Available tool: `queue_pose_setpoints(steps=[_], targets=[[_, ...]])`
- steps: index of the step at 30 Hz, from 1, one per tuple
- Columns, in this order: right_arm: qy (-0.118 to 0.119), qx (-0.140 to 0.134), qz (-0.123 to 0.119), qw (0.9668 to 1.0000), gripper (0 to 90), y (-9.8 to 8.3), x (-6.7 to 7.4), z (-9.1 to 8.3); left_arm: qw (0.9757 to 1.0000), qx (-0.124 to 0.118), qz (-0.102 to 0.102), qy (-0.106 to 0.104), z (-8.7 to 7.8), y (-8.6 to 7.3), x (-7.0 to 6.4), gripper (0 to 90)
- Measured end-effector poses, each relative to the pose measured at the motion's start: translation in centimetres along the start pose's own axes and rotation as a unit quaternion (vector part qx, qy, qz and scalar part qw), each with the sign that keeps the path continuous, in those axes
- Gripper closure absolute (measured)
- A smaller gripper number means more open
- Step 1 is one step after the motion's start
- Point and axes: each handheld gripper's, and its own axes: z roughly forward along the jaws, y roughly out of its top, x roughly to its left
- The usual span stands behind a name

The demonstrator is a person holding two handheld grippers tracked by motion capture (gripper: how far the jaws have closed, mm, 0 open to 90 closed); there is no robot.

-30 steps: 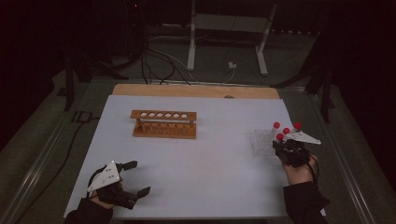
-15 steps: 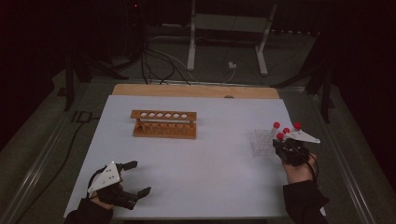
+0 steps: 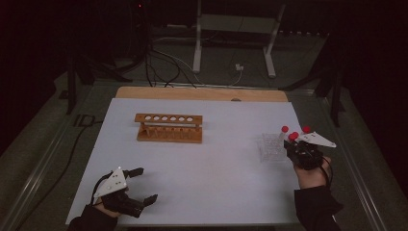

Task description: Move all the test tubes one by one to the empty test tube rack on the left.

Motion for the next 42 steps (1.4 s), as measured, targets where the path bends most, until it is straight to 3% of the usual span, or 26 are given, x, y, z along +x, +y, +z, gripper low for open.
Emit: queue_pose_setpoints(steps=[11,16,19,32,42], targets=[[-0.007,-0.033,-0.022,0.9992,75.2,1.2,0.8,-2.0,0.9999,0.015,-0.002,-0.004,0.1,0.2,-0.2,0.4],[0.009,-0.042,-0.031,0.9986,75.2,1.7,1.8,-2.6,0.9998,0.016,0.004,-0.012,0.1,0.5,-0.5,0.4],[0.024,-0.047,-0.032,0.9981,75.2,2.0,2.4,-2.9,0.9997,0.02,0.013,-0.011,0.2,0.7,-0.7,0.4],[0.08,-0.043,-0.059,0.9941,75.2,2.6,5.5,-3.1,0.9984,0.029,0.004,-0.048,1.0,3.3,-0.9,0.4],[0.141,-0.02,-0.095,0.9852,75.2,1.9,9.2,-2.0,0.9976,0.026,0.011,-0.063,2.1,5.4,-0.8,0.4]])
